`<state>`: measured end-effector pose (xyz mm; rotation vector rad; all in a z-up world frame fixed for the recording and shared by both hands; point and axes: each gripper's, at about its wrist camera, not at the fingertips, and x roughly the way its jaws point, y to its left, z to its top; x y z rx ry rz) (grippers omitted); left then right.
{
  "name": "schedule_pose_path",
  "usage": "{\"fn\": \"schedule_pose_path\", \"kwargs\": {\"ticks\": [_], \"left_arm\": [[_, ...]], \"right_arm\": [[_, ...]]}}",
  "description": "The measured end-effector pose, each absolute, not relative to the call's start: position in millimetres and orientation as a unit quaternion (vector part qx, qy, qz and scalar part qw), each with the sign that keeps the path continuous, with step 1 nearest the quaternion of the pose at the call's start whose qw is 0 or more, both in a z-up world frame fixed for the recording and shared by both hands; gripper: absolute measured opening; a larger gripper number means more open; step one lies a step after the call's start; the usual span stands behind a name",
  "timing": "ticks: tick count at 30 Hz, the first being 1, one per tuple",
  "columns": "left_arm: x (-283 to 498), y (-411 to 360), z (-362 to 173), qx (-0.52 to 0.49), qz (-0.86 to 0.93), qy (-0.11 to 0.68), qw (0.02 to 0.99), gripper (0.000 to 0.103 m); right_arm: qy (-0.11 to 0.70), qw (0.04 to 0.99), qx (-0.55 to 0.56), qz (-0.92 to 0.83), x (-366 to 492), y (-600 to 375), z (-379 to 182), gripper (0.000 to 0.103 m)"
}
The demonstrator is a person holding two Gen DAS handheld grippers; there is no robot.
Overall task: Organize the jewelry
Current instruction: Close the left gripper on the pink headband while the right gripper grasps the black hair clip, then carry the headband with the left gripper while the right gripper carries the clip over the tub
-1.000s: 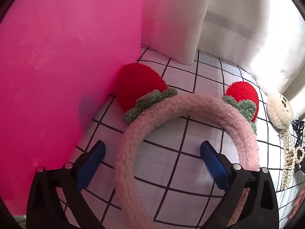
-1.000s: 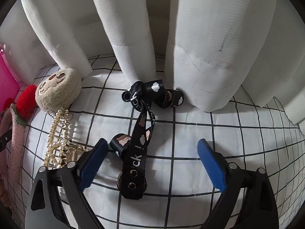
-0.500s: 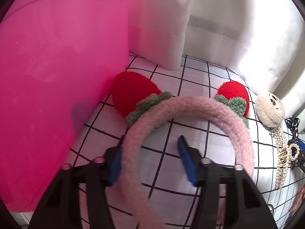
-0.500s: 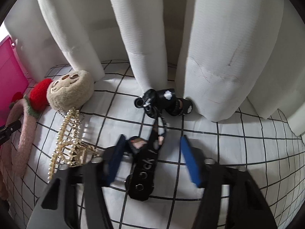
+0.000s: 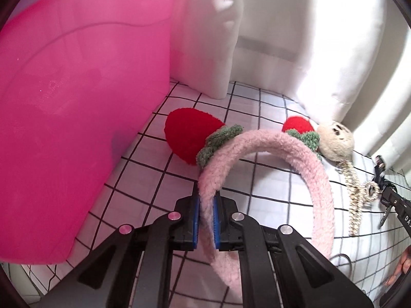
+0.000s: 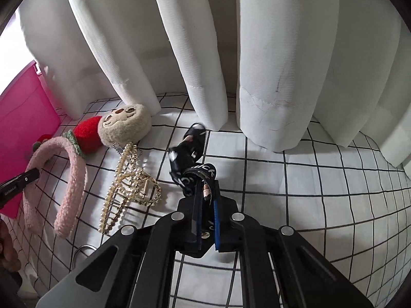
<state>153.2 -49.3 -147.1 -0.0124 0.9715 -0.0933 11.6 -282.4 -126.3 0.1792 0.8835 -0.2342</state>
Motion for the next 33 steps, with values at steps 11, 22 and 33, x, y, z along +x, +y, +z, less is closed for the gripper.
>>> {"fn": "schedule_pose_path", "kwargs": {"ticks": [11, 22, 33], "left_arm": [[106, -49, -97, -0.009, -0.078, 0.433, 0.898, 0.009], [76, -46, -22, -0.015, -0.096, 0.372, 0.923, 0.009], [61, 4, 55, -0.03, -0.059, 0.306, 0.95, 0.009]], "right_arm": [[0.401, 0.905, 0.095, -0.106, -38, -269, -91, 0.007], [0.351, 0.929, 0.085, -0.083, -54, -249, -34, 0.007], [0.287, 0.957, 0.05, -0.008, -34, -191, 32, 0.007]]}}
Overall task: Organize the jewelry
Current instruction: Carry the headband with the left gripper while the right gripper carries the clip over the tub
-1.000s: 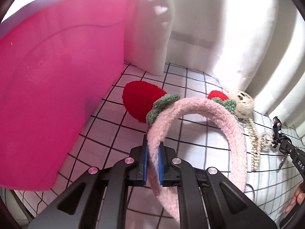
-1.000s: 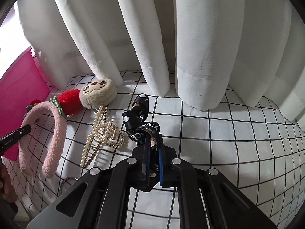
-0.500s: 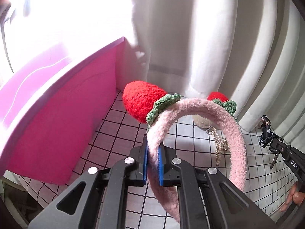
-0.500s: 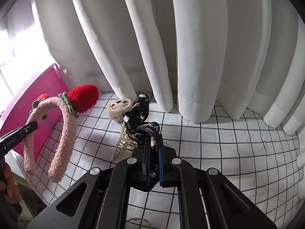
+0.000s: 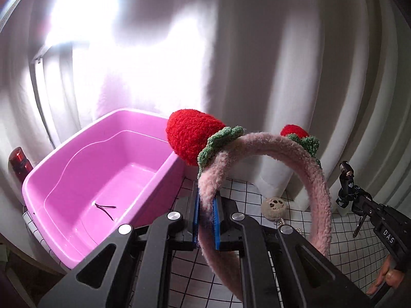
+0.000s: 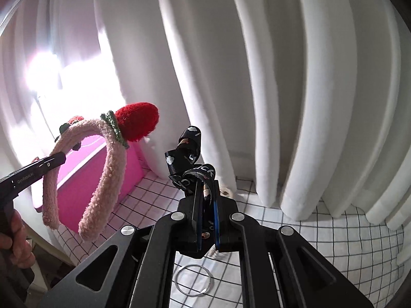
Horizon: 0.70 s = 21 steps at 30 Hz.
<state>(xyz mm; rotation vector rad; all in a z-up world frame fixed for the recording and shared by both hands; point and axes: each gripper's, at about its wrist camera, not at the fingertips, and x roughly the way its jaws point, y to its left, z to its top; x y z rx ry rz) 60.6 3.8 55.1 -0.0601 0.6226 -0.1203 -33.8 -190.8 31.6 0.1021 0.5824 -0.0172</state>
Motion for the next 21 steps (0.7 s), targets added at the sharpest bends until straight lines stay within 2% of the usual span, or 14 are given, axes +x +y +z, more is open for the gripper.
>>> {"fn": "schedule_pose_path", "kwargs": {"ticks": [10, 21], "left_arm": [[63, 99, 84, -0.047, 0.034, 0.288, 0.956, 0.009], [86, 197, 56, -0.054, 0.119, 0.329, 0.935, 0.009]], "right_arm": [[0.266, 0.958, 0.006, 0.102, 32, -91, 62, 0.007], [0.308, 0.934, -0.021, 0.181, 119, 28, 56, 0.007]]}}
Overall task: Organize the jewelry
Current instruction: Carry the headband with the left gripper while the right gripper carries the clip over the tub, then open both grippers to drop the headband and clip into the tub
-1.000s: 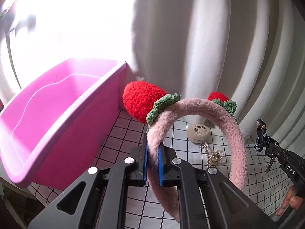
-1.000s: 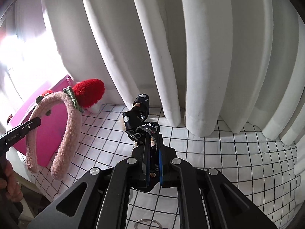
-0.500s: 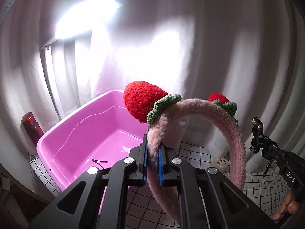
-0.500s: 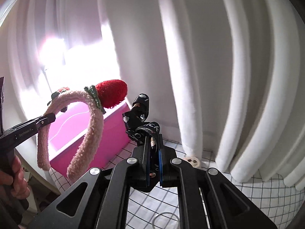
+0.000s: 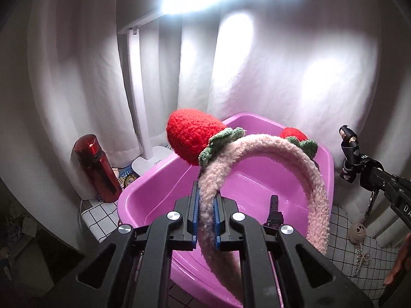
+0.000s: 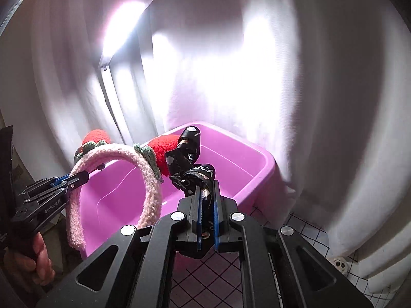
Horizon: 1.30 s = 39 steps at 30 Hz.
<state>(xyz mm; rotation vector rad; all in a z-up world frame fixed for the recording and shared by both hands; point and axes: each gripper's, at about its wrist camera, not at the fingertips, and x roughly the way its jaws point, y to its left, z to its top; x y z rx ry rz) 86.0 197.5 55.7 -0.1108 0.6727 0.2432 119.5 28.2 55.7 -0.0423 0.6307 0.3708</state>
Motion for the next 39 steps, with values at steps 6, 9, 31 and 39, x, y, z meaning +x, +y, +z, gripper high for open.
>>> {"fn": "schedule_pose_path", "kwargs": {"ticks": [6, 9, 31, 39], "left_arm": [[103, 221, 33, -0.048, 0.137, 0.355, 0.924, 0.011], [109, 226, 25, -0.048, 0.139, 0.37, 0.917, 0.014], [100, 234, 26, -0.057, 0.164, 0.372, 0.912, 0.084], [94, 226, 33, -0.052, 0.167, 0.367, 0.913, 0.084]], "right_arm": [[0.342, 0.918, -0.046, 0.195, 156, 83, 37, 0.007], [0.363, 0.911, -0.051, 0.188, 169, 96, 26, 0.007], [0.387, 0.911, -0.029, 0.142, 175, 82, 20, 0.056], [0.384, 0.911, -0.028, 0.147, 167, 79, 24, 0.056]]}}
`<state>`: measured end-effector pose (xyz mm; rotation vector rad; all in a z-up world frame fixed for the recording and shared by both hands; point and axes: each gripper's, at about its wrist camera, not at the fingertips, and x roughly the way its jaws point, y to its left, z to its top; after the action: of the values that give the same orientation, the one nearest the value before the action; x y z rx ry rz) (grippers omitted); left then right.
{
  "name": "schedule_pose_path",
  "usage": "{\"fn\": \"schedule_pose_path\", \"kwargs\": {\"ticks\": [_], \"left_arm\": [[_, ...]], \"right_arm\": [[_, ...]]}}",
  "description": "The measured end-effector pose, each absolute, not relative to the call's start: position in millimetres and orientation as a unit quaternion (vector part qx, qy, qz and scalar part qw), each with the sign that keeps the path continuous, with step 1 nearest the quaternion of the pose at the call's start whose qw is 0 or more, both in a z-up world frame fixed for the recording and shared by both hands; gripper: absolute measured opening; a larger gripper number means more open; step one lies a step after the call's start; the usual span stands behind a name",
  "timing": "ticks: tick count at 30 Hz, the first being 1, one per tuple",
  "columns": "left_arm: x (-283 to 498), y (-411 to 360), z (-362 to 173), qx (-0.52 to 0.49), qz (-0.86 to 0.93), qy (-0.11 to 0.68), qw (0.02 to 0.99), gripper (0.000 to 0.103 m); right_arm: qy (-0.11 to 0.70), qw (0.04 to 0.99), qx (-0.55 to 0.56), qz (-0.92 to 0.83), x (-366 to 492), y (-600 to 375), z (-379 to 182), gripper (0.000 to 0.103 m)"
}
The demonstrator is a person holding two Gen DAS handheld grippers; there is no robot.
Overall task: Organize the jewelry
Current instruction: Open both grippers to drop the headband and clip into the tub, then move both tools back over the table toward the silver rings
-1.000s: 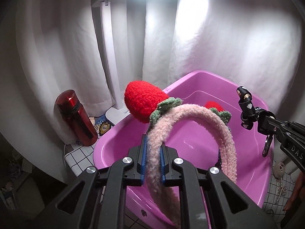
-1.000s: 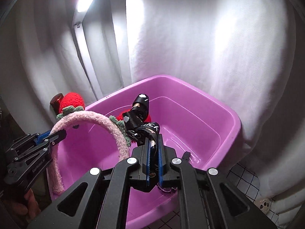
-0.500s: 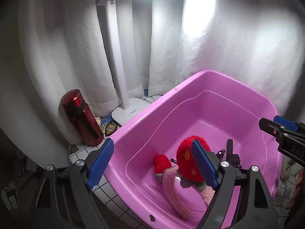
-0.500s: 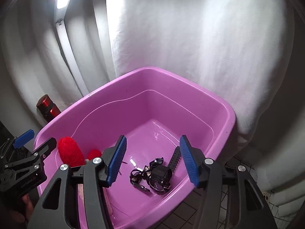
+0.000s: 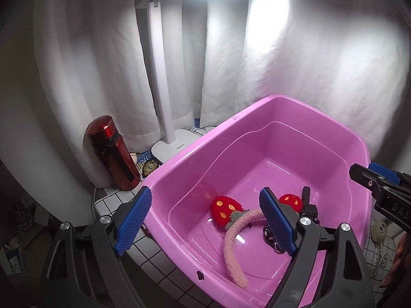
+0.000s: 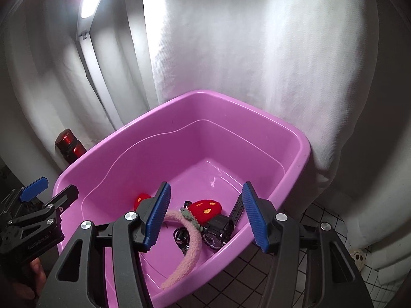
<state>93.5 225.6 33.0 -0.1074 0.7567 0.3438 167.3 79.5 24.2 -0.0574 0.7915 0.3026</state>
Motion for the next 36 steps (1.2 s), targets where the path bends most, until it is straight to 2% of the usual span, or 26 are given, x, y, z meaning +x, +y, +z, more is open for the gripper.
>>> {"fn": "schedule_pose_path", "kwargs": {"ticks": [27, 36], "left_arm": [[52, 193, 60, -0.06, 0.149, 0.35, 0.923, 0.084], [37, 156, 65, -0.055, 0.109, 0.352, 0.928, 0.084]], "right_arm": [[0.364, 0.921, -0.024, 0.14, 114, 42, 46, 0.056], [0.365, 0.923, 0.001, 0.121, 76, 3, 41, 0.056]]}}
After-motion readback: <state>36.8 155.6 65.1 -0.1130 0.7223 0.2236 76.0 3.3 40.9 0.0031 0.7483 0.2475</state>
